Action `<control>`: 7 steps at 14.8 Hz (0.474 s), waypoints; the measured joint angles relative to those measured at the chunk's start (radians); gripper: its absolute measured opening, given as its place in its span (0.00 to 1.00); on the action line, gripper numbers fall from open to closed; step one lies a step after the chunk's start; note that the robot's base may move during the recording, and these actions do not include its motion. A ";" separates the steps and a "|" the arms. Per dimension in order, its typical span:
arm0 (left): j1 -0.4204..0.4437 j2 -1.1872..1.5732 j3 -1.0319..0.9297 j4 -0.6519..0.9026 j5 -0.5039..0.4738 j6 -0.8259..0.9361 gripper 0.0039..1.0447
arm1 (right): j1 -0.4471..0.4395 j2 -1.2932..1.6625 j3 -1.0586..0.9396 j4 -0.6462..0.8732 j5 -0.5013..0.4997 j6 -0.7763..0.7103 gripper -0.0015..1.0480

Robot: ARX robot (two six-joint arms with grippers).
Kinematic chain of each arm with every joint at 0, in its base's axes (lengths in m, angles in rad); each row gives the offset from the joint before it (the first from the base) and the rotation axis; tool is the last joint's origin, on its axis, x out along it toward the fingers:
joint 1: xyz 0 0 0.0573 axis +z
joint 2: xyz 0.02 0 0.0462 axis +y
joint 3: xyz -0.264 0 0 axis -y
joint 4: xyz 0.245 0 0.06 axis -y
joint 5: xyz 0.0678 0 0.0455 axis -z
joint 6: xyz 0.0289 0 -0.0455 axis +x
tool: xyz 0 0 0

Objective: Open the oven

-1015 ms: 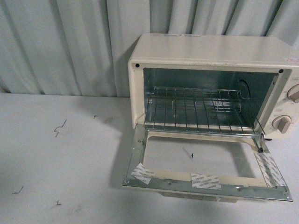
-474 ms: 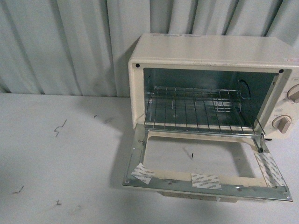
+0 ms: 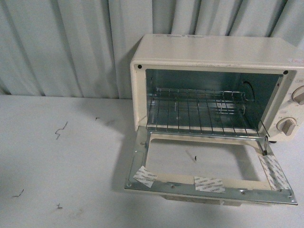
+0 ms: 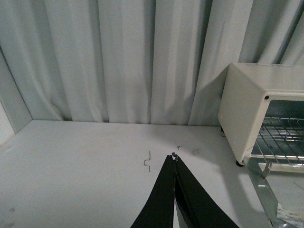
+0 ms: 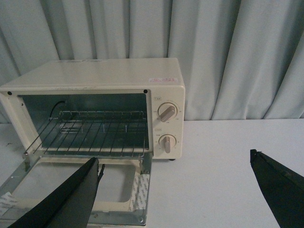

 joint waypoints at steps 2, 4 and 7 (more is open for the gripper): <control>0.000 -0.045 0.000 -0.042 0.000 0.000 0.01 | 0.000 0.000 0.000 0.000 0.000 0.000 0.94; 0.000 -0.072 0.000 -0.069 0.000 0.000 0.01 | 0.000 0.000 0.000 0.000 0.000 0.000 0.94; 0.000 -0.113 0.000 -0.113 0.000 0.000 0.01 | 0.000 0.000 0.000 0.000 0.000 0.000 0.94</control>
